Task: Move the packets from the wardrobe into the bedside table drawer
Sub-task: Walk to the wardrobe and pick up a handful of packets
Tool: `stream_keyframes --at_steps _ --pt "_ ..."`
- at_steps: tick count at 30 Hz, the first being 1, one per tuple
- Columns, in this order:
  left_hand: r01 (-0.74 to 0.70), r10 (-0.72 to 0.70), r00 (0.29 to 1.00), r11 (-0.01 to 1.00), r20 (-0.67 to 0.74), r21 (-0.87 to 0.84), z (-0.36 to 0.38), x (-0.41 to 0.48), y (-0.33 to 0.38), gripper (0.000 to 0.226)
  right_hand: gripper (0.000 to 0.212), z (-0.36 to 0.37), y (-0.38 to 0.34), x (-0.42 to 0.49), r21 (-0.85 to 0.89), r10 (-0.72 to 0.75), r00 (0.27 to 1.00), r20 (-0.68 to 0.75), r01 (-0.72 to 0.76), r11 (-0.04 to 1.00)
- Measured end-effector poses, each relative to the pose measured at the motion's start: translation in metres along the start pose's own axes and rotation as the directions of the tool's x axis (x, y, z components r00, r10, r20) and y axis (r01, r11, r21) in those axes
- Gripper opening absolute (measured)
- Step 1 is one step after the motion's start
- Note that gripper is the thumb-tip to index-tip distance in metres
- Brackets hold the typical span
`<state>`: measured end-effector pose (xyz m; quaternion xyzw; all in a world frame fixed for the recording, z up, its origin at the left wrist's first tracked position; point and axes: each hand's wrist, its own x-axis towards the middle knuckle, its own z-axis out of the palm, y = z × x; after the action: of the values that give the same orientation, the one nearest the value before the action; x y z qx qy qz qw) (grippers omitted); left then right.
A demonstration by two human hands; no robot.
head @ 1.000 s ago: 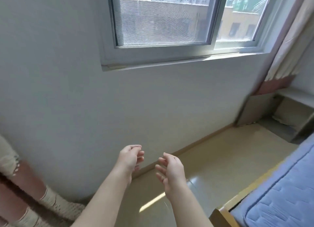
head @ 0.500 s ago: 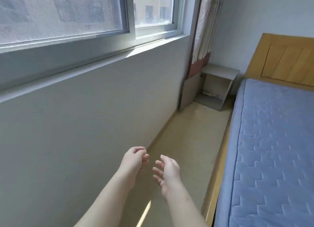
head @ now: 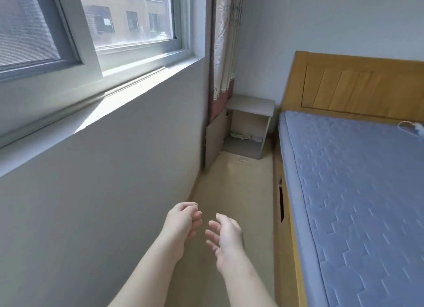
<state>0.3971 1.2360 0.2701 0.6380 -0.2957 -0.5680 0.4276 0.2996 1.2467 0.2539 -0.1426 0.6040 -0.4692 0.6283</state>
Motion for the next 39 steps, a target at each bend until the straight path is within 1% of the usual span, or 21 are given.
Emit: stream_keyframes --at_steps 3,7,12,14,17,22,26,30,35,39 --pt "-0.016 0.015 0.999 0.999 0.043 0.029 0.000 0.061 0.039 0.014 0.004 0.034 -0.031 0.043 0.043 -0.012 0.997 -0.078 0.015 0.999" --pt "-0.037 0.027 0.993 0.996 0.115 0.084 0.021 0.130 0.081 0.015 0.006 0.060 -0.065 0.089 0.125 -0.033 0.991 -0.132 0.050 0.991" --pt "-0.018 -0.049 0.959 0.972 0.277 0.236 0.079 0.201 0.101 0.015 0.009 0.057 -0.100 0.154 0.230 0.016 0.962 -0.274 0.049 0.972" --pt "-0.023 -0.070 0.947 0.959 0.313 0.284 0.108 0.232 0.112 0.013 0.009 0.055 -0.123 0.187 0.281 0.029 0.956 -0.291 0.056 0.958" --pt "-0.069 -0.049 0.934 0.946 0.353 0.316 0.157 0.282 0.140 0.013 0.010 0.051 -0.169 0.240 0.310 0.003 0.957 -0.289 0.091 0.946" --pt "-0.079 -0.043 0.926 0.949 0.375 0.306 0.238 0.360 0.197 0.011 0.010 0.040 -0.260 0.325 0.289 -0.029 0.948 -0.316 0.125 0.949" --pt "-0.037 -0.059 0.937 0.964 0.345 0.263 0.277 0.423 0.232 0.012 0.011 0.047 -0.321 0.392 0.261 -0.044 0.950 -0.308 0.129 0.957" --pt "0.020 -0.093 0.953 0.969 0.290 0.245 0.300 0.497 0.254 0.013 0.010 0.065 -0.361 0.464 0.257 -0.020 0.961 -0.275 0.094 0.962" --pt "0.040 -0.097 0.958 0.977 0.270 0.209 0.337 0.612 0.299 0.013 0.004 0.102 -0.418 0.577 0.207 -0.003 0.962 -0.272 0.062 0.976" --pt "0.051 -0.107 0.963 0.973 0.248 0.224 0.363 0.702 0.342 0.014 0.009 0.138 -0.475 0.657 0.187 0.018 0.970 -0.240 0.028 0.982"
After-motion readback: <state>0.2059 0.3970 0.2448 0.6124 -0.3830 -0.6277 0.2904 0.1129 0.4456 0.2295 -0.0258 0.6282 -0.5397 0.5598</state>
